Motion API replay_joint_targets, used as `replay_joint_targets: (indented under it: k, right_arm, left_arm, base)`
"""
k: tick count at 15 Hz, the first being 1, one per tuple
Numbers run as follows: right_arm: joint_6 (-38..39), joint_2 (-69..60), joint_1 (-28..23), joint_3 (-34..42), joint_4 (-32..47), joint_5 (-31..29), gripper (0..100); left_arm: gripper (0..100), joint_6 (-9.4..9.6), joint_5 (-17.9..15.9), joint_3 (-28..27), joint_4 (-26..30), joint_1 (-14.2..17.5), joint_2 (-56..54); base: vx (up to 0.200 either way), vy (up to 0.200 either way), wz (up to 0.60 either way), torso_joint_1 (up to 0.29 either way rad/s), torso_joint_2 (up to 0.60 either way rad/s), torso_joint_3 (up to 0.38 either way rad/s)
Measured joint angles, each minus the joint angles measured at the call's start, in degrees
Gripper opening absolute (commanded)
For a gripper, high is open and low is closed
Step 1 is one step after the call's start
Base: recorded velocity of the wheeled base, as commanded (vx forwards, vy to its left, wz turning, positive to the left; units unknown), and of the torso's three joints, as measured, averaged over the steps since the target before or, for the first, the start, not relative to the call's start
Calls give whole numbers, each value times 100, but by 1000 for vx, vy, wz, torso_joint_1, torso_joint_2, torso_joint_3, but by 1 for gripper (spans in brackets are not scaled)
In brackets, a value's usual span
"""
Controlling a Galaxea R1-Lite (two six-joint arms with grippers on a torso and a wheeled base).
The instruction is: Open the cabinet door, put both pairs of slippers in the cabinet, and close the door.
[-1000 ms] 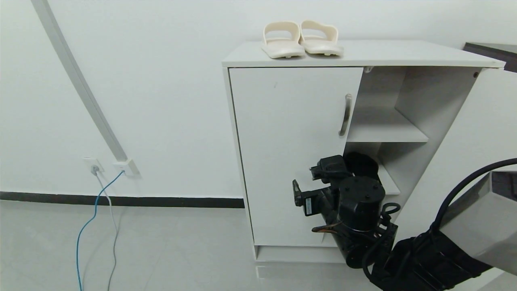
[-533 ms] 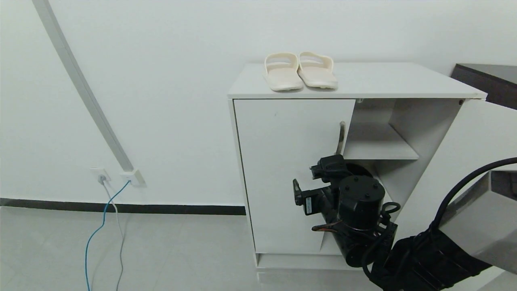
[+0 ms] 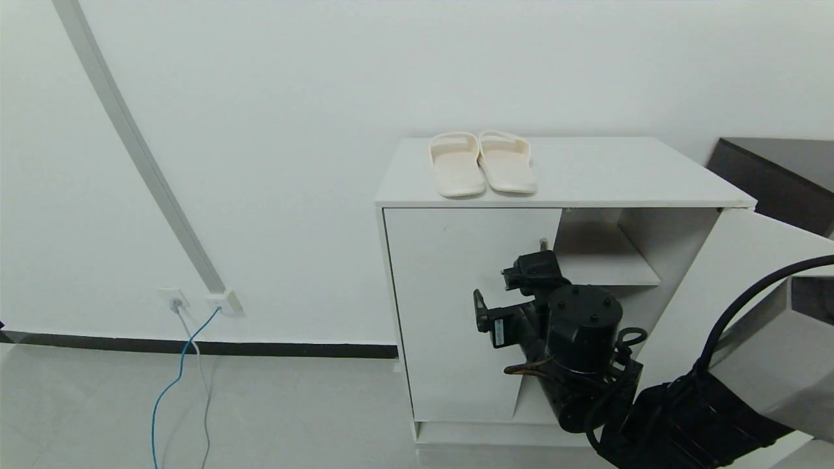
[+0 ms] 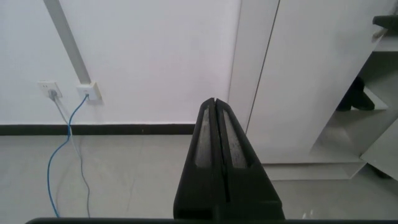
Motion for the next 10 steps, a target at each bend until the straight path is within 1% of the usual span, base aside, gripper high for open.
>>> replay_joint_targets:
  k: [5, 10]
  right_arm:
    - [-9, -2, 0, 16, 0, -2, 100]
    - [-11, -2, 0, 66, -9, -2, 100]
  left_arm:
    - [0, 0, 0, 0, 2, -4, 0]
    - [0, -4, 0, 0, 2, -6, 0]
  base:
    - [0, 0, 0, 207, -523, -318]
    - [0, 0, 0, 247, -565, -327]
